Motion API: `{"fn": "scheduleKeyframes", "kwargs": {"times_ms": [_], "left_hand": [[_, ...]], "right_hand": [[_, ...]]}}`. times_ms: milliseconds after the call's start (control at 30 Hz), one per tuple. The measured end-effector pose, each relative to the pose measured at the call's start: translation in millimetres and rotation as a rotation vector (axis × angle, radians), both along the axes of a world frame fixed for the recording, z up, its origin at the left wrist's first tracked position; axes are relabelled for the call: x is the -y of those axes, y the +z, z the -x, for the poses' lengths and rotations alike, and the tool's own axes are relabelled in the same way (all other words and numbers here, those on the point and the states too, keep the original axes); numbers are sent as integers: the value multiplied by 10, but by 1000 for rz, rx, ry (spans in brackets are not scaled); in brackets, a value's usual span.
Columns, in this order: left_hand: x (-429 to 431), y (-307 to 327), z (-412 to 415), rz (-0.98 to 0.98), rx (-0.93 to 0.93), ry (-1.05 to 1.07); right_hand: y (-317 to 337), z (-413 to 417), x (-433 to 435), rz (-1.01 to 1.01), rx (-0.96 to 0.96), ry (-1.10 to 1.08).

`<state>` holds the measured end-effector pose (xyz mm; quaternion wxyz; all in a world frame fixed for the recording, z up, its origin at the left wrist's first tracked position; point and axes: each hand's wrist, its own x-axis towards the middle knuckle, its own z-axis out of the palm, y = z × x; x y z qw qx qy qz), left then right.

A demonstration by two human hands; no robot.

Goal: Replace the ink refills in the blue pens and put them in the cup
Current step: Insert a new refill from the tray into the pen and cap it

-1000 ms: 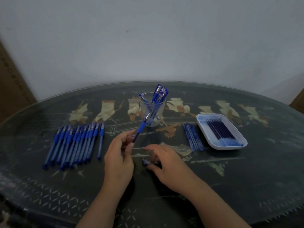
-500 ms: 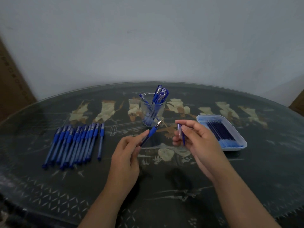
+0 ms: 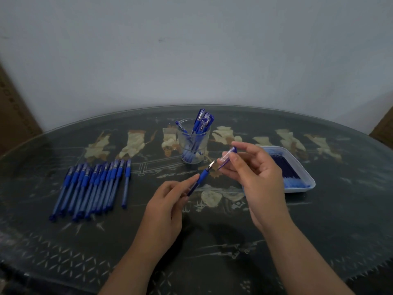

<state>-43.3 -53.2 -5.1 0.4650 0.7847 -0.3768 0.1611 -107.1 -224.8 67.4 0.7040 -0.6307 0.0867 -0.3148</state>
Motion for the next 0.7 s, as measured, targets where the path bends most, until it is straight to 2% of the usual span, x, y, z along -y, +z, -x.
{"fn": "scheduleKeyframes", "kwargs": {"times_ms": [367,567,700], "left_hand": [[-5,-8,8,-2,-38,-56],[-6,-6,5,-8,-49,-51],[-9,-9,5,7,-62,-50]], "right_hand": [[-29,-6,-20,88,3,22],[-95,-22,-30,278,-68,70],[-120,-33,-31,296,-36,77]]}}
